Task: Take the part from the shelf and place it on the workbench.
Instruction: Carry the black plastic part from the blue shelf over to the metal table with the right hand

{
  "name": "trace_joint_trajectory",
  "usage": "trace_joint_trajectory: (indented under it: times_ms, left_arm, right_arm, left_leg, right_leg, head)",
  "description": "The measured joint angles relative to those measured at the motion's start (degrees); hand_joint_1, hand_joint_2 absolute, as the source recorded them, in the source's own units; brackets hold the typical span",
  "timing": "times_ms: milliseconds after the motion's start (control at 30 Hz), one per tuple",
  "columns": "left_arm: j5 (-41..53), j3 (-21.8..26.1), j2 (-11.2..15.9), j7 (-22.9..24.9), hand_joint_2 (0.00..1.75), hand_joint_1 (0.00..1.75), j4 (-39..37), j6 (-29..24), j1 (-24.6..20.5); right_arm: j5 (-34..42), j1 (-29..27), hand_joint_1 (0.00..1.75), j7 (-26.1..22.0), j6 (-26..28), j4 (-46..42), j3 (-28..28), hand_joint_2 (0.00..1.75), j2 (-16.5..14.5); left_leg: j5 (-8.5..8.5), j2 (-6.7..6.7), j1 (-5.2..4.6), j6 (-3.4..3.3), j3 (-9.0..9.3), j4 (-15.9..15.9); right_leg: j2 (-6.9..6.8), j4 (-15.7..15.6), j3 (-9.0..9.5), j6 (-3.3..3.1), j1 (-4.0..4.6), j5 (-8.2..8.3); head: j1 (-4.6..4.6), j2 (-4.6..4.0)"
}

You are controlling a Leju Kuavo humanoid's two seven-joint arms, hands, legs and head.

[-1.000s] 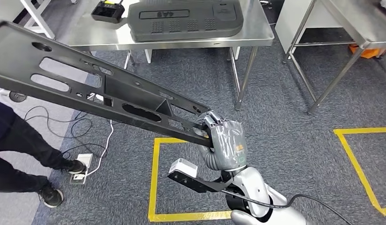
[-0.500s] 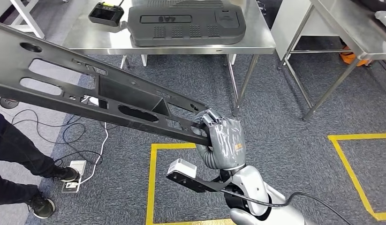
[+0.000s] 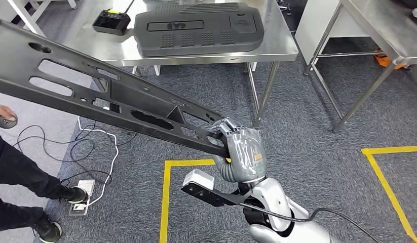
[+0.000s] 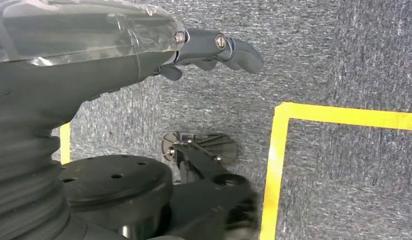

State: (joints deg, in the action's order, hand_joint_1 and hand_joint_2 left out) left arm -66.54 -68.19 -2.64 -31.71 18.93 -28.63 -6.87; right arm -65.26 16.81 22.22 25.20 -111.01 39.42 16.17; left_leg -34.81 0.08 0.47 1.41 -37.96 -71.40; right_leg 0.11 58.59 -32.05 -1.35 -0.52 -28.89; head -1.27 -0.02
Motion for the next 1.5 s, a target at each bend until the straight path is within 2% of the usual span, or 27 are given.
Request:
trace_joint_trajectory:
  times_ms: [33,67,100,167,200,267,367,433,500,533,567,600,667,700,767,867,933,1033,1067,1100,1133,1200,1233,1267,1400,1433,1500]
  left_arm:
    - [0.0,0.0,0.0,0.0,1.75,0.0,0.0,0.0,0.1]
    - [0.0,0.0,0.0,0.0,1.75,0.0,0.0,0.0,0.2]
    - [-0.1,0.0,0.0,0.0,1.75,0.0,0.0,0.0,0.2]
    - [-0.1,0.0,0.0,0.0,1.75,0.0,0.0,-0.1,0.3]
    - [-0.1,0.0,0.0,-0.1,1.75,0.0,0.0,-0.1,0.2]
    - [-0.1,0.0,0.0,-0.1,1.75,0.0,0.0,-0.2,0.2]
    - [-0.1,0.0,0.0,-0.2,1.75,0.0,0.0,-0.3,0.3]
    - [-0.1,0.0,0.0,-0.3,1.75,0.0,0.0,-0.4,0.2]
    - [-0.1,0.0,0.0,-0.3,1.75,0.0,0.0,-0.4,0.2]
    - [-0.1,0.0,0.0,-0.3,1.75,0.0,0.0,-0.4,0.2]
    - [-0.1,0.0,0.0,-0.3,1.75,0.0,0.0,-0.5,0.3]
    - [-0.1,0.0,0.0,-0.3,1.75,0.0,0.0,-0.5,0.3]
    - [-0.1,0.0,0.0,-0.3,1.75,0.0,0.0,-0.7,0.3]
    - [-0.2,0.0,0.0,-0.3,1.75,0.0,0.0,-0.7,0.3]
    - [-0.2,0.0,-0.1,-0.4,1.75,0.0,0.0,-0.8,0.2]
    - [-0.2,0.0,-0.1,-0.4,1.75,0.0,0.0,-0.9,0.2]
    - [-0.2,0.0,-0.1,-0.4,1.75,0.0,0.0,-0.9,0.1]
    - [-0.1,0.0,-0.1,-0.1,1.75,0.0,0.0,-0.9,0.2]
    - [-0.1,0.0,-0.1,0.0,1.75,0.0,0.0,-0.9,0.3]
    - [-0.1,0.0,-0.1,0.0,1.75,0.0,0.0,-0.9,0.3]
    - [-0.1,0.0,-0.1,0.1,1.75,0.0,0.0,-0.9,0.3]
    - [-0.1,0.0,-0.1,0.1,1.75,0.0,0.0,-0.8,0.3]
    - [-0.1,0.0,-0.1,0.1,1.75,0.0,0.0,-0.8,0.3]
    - [-0.1,0.0,-0.1,0.1,1.75,0.0,0.0,-0.8,0.2]
    - [-0.2,0.0,-0.1,0.2,1.75,0.0,0.0,-0.8,0.4]
    - [-0.2,0.0,-0.1,0.2,1.75,0.0,0.0,-0.8,0.3]
    - [-0.2,0.0,-0.1,0.2,1.75,0.0,0.0,-0.6,0.1]
  right_arm:
    - [0.1,0.0,1.75,0.0,0.0,0.0,0.0,1.75,0.0]
    - [0.2,-0.1,1.75,0.0,0.0,0.0,0.0,1.75,0.0]
    - [0.3,-0.1,1.75,0.1,0.0,0.0,0.0,1.75,0.0]
    - [0.6,-0.1,1.75,0.3,0.2,0.0,0.0,1.75,0.0]
    - [0.7,-0.1,1.75,0.5,0.2,0.0,-0.1,1.75,0.0]
    - [0.9,0.0,1.75,0.6,0.4,0.0,-0.2,1.75,0.0]
    - [1.7,-0.1,1.75,0.6,0.9,0.0,-0.3,1.75,0.0]
    - [2.3,-0.1,1.75,0.6,1.8,0.0,-0.5,1.75,0.0]
    - [2.6,-0.3,1.75,0.2,3.7,0.0,-0.7,1.75,0.0]
    - [2.7,-0.4,1.75,0.0,4.7,0.0,-0.7,1.75,0.0]
    - [2.7,-0.6,1.75,-0.3,5.6,0.0,-0.7,1.75,0.0]
    - [2.7,-0.7,1.75,-0.5,6.3,0.0,-0.7,1.75,0.0]
    - [3.0,-0.7,1.75,-0.7,6.9,0.0,-0.7,1.75,0.0]
    - [3.3,-0.7,1.75,-0.6,7.0,0.0,-0.7,1.75,0.0]
    - [3.8,-0.6,1.75,-0.2,7.2,0.1,-0.7,1.75,0.0]
    - [4.3,-0.8,1.75,1.0,8.1,0.1,-1.1,1.75,0.1]
    - [5.8,-1.1,1.75,0.8,9.9,0.1,-1.6,1.75,0.2]
    - [13.6,-2.2,1.75,-4.4,13.1,0.1,-3.2,1.75,-0.2]
    - [17.3,-3.0,1.75,-7.5,13.7,0.1,-4.1,1.75,-0.6]
    - [20.5,-3.8,1.75,-10.5,14.0,0.1,-5.1,1.75,-1.1]
    - [22.9,-4.4,1.75,-12.8,14.0,0.1,-6.1,1.75,-1.6]
    - [25.0,-5.0,1.75,-15.1,14.1,0.2,-7.7,1.75,-2.2]
    - [25.3,-5.1,1.75,-15.4,14.1,0.2,-8.4,1.75,-2.4]
    - [25.4,-5.2,1.75,-15.6,14.2,0.3,-8.9,1.75,-2.7]
    - [26.7,-5.9,1.75,-16.2,14.4,0.5,-11.1,1.75,-3.7]
    - [28.1,-6.1,1.75,-16.9,14.4,0.6,-11.9,1.75,-4.1]
    - [33.1,-6.5,1.75,-19.6,14.4,0.7,-13.4,1.75,-4.7]
  left_leg:
    - [-0.56,0.0,0.12,0.15,-1.95,-3.0]
    - [-0.05,0.0,0.21,0.23,-3.08,-4.1]
    - [1.62,0.0,0.29,0.26,-3.04,-3.0]
    - [6.3,-0.01,0.41,0.19,-0.31,4.1]
    - [7.71,-0.06,0.37,0.07,1.17,7.7]
    - [8.08,-0.14,0.2,-0.42,2.54,11.0]
    - [7.61,-0.09,0.14,-1.56,2.98,11.6]
    - [7.43,-0.01,0.32,-2.29,3.52,11.9]
    - [7.07,0.03,0.21,-2.82,3.87,11.9]
    - [6.86,0.03,0.11,-2.99,4.08,11.9]
    - [6.6,0.01,0.0,-3.1,4.36,11.9]
    - [6.32,-0.04,-0.09,-3.12,4.76,11.9]
    - [5.63,-0.13,-0.23,-3.02,5.78,11.9]
    - [5.27,-0.16,-0.34,-2.84,6.18,11.9]
    - [4.88,-0.14,-0.36,-2.31,6.46,12.0]
    - [4.57,-0.03,-0.42,-1.37,6.83,12.3]
    - [2.98,-0.05,-0.48,-0.75,5.94,9.5]
    - [-0.94,-0.06,-0.06,-0.09,0.26,-0.8]
    - [-0.97,-0.06,0.07,0.04,-1.29,-2.9]
    - [0.21,-0.06,0.17,0.12,-1.86,-2.9]
    - [2.48,-0.06,0.25,0.15,-1.29,-0.5]
    - [6.93,-0.1,0.28,0.07,1.34,6.8]
    - [7.86,-0.12,0.25,-0.16,2.43,9.7]
    - [7.96,-0.15,0.16,-0.44,2.98,11.1]
    - [7.23,-0.14,0.08,-1.83,3.56,12.1]
    - [7.14,-0.12,0.17,-2.19,3.81,12.2]
    - [6.84,-0.1,0.16,-2.75,4.21,12.4]
  right_leg:
    - [0.02,0.0,0.23,-0.03,-0.01,-0.24]
    - [0.08,0.0,0.54,0.03,-0.04,-0.51]
    - [0.16,0.0,0.96,0.16,-0.09,-0.82]
    - [0.27,0.0,2.05,0.57,-0.19,-1.61]
    - [0.34,0.1,2.45,0.86,-0.15,-2.06]
    - [0.45,0.0,2.82,1.43,0.01,-2.65]
    - [0.43,-0.1,3.16,2.27,-0.07,-3.23]
    - [0.26,3.5,1.67,2.75,-0.16,-5.14]
    - [0.15,11.4,-2.79,2.97,-0.17,-8.23]
    - [0.15,15.0,-5.12,2.99,-0.18,-9.05]
    - [0.15,16.9,-6.77,2.93,-0.17,-8.78]
    - [0.15,16.3,-7.23,2.74,-0.15,-7.17]
    - [0.12,9.5,-5.24,2.05,0.03,-1.84]
    - [0.07,5.7,-3.89,1.68,0.26,0.13]
    - [0.05,1.6,-2.39,1.21,0.72,1.3]
    - [0.23,0.4,-1.74,0.79,0.56,1.0]
    - [0.13,-0.3,-0.92,0.38,0.06,1.0]
    - [-0.11,-0.5,-0.13,-0.03,-0.02,0.42]
    - [-0.12,-0.5,0.17,-0.03,-0.03,0.13]
    - [-0.08,-0.5,0.57,0.05,-0.06,-0.19]
    - [-0.02,-0.5,1.07,0.19,-0.12,-0.55]
    - [0.09,-0.4,2.09,0.63,-0.15,-1.38]
    - [0.16,-0.3,2.35,0.93,-0.1,-1.75]
    - [0.2,-0.4,2.46,1.22,-0.03,-1.99]
    - [0.18,0.2,2.39,2.34,-0.14,-2.91]
    - [0.16,2.0,1.61,2.58,-0.21,-3.82]
    - [0.12,8.9,-2.22,2.86,-0.26,-6.46]
  head:
    - [0.2,0.0]
    - [0.32,0.0]
    - [0.44,0.0]
    - [0.66,0.0]
    - [0.84,0.0]
    - [0.97,0.0]
    - [0.79,0.0]
    - [0.31,0.0]
    - [-0.47,0.0]
    - [-0.81,0.0]
    - [-1.1,0.0]
    - [-1.37,0.0]
    - [-1.89,0.0]
    - [-1.96,0.0]
    - [-2.05,0.0]
    - [-2.02,0.0]
    - [-1.47,0.0]
    - [-0.42,0.0]
    - [-0.23,0.0]
    - [-0.08,0.0]
    - [0.07,0.0]
    - [0.4,0.0]
    - [0.6,0.0]
    - [0.67,0.0]
    - [0.37,0.0]
    - [0.12,0.0]
    - [-0.62,0.0]
